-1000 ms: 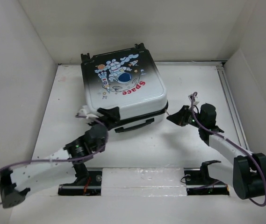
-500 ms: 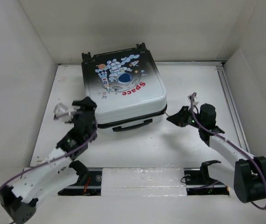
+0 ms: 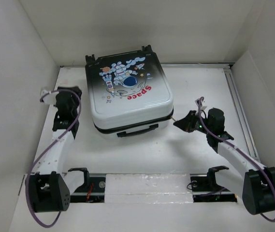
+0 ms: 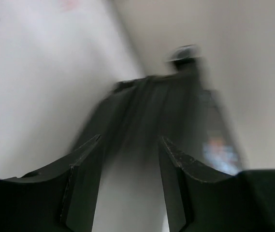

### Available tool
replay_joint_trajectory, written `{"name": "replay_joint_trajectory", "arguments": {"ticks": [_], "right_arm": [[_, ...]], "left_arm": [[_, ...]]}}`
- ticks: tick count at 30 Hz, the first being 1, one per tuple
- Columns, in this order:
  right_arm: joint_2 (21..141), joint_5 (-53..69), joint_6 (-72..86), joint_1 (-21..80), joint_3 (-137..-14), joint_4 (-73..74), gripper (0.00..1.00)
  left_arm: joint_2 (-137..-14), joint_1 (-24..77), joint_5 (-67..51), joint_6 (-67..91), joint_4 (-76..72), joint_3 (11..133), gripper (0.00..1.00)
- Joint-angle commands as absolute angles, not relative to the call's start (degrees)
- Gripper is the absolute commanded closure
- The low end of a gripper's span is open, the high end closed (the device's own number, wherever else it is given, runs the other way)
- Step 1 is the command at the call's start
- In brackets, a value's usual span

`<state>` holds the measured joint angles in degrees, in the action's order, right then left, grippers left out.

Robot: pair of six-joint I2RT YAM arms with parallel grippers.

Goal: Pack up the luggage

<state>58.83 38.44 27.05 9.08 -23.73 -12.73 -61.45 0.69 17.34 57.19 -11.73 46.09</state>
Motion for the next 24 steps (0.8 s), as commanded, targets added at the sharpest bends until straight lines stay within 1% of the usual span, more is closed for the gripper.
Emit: {"name": "replay_joint_trajectory", "arguments": {"ticks": [1, 7, 10, 11, 13, 15, 16, 18, 19, 21, 24], "right_arm": [[57.7, 39.4, 25.3, 8.8, -24.8, -12.2, 1.0], [56.3, 37.4, 25.3, 11.4, -24.3, -10.9, 1.0], [55.5, 36.0, 25.3, 15.2, -24.3, -10.3, 1.0], [54.9, 34.7, 26.0, 18.4, -24.8, -10.3, 1.0], [54.9, 33.4, 27.2, 22.2, -25.5, -10.3, 1.0], [54.3, 31.4, 28.6, 28.2, -26.0, -11.4, 1.0], [54.3, 30.8, 30.0, 30.2, -26.5, -12.1, 1.0], [54.3, 28.0, 31.0, 36.0, -27.4, -12.7, 1.0], [54.3, 27.1, 31.0, 37.9, -28.2, -12.7, 1.0], [55.0, 24.5, 33.2, 43.6, -28.2, -14.8, 1.0], [57.8, 22.7, 34.6, 48.6, -29.7, -17.0, 1.0]], "left_arm": [[-60.7, -3.0, 8.3, 59.5, -17.9, 36.0, 0.57], [-62.0, -0.6, 3.3, 59.2, -25.5, 26.1, 0.6], [-61.4, 2.2, 1.1, 60.1, -28.8, 23.6, 0.62], [-61.4, 3.6, 1.1, 60.1, -29.5, 22.7, 0.62], [-62.0, 8.2, 1.6, 61.5, -31.4, 21.0, 0.62], [-63.3, 12.3, 4.0, 62.7, -33.0, 20.2, 0.62], [-63.8, 17.6, 5.5, 63.4, -33.0, 20.2, 0.62], [-64.7, 23.6, 11.6, 64.8, -33.0, 20.7, 0.62], [-66.0, 28.4, 12.8, 65.5, -33.0, 20.7, 0.62], [-67.4, 31.6, 14.3, 68.1, -34.8, 20.7, 0.62], [-70.0, 36.9, 15.0, 70.5, -37.2, 21.3, 0.62]]}}
